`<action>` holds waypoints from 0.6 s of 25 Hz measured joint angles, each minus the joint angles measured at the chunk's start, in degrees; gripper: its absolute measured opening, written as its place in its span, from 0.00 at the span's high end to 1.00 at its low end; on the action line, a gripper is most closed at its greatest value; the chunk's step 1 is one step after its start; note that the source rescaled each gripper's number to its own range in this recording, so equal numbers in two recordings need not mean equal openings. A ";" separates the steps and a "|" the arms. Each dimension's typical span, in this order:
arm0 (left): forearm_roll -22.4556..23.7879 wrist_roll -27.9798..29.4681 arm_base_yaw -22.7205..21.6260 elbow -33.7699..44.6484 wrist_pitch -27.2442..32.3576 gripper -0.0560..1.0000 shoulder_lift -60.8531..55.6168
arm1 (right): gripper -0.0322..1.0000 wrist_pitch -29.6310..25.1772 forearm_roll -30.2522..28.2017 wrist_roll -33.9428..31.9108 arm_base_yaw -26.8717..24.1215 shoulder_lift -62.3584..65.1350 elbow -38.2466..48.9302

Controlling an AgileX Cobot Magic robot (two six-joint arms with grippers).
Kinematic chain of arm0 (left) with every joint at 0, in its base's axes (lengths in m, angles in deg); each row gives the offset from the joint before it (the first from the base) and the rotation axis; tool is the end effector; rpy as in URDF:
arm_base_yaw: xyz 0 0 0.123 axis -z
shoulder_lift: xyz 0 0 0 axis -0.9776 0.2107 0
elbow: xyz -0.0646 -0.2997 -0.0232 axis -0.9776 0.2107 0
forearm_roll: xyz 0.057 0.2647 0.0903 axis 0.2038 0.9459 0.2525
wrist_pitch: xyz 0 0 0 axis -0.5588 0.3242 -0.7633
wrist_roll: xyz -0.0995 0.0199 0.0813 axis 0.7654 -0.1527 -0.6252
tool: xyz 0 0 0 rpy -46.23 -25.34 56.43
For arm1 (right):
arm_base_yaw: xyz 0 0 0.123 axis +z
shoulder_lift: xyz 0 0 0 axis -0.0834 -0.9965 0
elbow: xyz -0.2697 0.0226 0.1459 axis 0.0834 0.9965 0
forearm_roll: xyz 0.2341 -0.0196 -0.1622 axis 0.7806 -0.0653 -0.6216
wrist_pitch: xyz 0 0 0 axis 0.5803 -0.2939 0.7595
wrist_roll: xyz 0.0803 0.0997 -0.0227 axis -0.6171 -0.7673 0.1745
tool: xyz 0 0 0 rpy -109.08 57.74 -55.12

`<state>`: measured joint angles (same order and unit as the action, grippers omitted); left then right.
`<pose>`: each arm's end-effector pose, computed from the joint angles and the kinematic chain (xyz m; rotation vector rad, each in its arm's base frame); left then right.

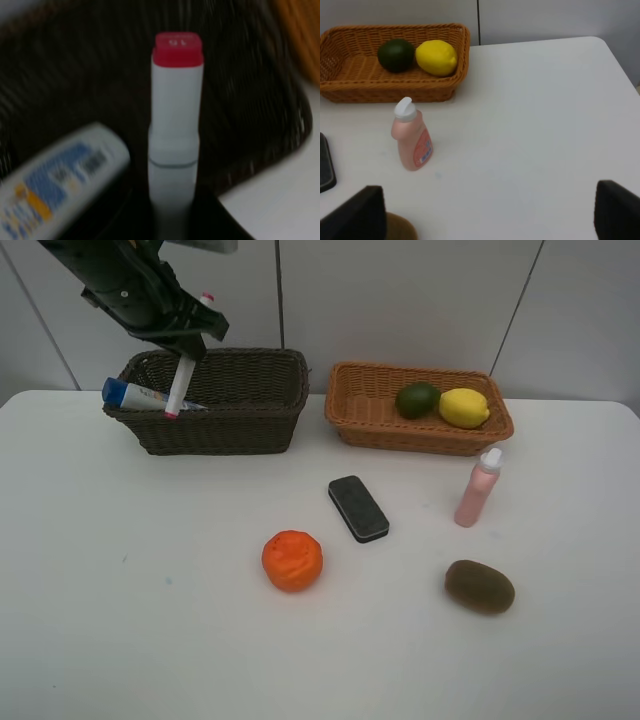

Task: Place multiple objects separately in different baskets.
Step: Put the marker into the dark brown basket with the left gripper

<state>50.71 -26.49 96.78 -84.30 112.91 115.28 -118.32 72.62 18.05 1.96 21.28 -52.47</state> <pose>0.4498 -0.1560 0.2520 0.4866 2.3574 -0.1352 0.0330 -0.0081 0.2846 0.0818 2.0173 -0.0807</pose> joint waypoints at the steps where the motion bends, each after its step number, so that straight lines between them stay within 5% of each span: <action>1: 0.00 0.62 -0.54 -2.01 -2.39 0.92 1.52 | 0.02 0.00 0.00 0.00 0.00 0.00 0.00; 8: 2.91 7.41 -5.34 -14.41 -6.46 0.87 13.76 | 0.02 0.00 0.00 0.00 0.00 0.00 0.00; 9: 3.27 7.57 -5.82 -15.40 -6.46 0.77 15.22 | 0.02 0.00 0.00 0.00 0.00 0.00 0.00; 12: 3.40 7.64 -6.35 -16.41 -6.57 0.19 18.08 | 0.02 0.00 0.00 0.00 0.00 0.00 0.00; 15: 3.40 7.71 -6.40 -16.40 -6.62 0.03 18.78 | 0.02 0.00 0.00 0.00 0.00 0.00 0.00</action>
<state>54.11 -18.78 90.38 -100.70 106.30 134.06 -118.32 72.62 18.05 1.96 21.28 -52.47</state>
